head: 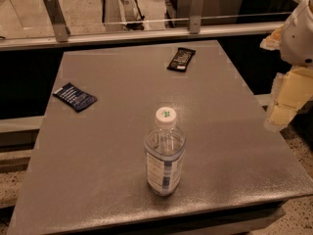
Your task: Move blue plastic bottle near rxbar chocolate
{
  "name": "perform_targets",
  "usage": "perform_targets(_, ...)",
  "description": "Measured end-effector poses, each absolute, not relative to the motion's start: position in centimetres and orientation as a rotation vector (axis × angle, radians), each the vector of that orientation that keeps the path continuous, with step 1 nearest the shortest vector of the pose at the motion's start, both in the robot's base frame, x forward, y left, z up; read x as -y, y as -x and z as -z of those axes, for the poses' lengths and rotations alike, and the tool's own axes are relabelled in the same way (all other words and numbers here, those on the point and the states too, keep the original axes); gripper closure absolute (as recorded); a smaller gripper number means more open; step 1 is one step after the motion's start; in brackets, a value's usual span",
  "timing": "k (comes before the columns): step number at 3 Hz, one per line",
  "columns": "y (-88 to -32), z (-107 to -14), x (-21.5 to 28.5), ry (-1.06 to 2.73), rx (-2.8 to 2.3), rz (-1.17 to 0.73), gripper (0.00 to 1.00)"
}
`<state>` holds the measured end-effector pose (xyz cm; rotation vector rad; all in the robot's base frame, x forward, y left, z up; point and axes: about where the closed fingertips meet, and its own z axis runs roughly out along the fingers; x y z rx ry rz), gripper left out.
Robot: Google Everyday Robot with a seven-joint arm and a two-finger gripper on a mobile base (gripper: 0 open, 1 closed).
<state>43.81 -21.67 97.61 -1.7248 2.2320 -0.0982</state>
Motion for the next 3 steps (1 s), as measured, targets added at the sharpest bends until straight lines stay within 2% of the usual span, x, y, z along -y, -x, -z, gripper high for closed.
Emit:
perform_targets(1, -43.8, -97.6, 21.7, 1.725, -2.232, 0.098, 0.0)
perform_targets(2, -43.2, -96.3, 20.5, 1.722, -2.211, -0.002, 0.0)
perform_targets(3, -41.4, -93.5, 17.3, 1.726, -2.169, -0.184, 0.0)
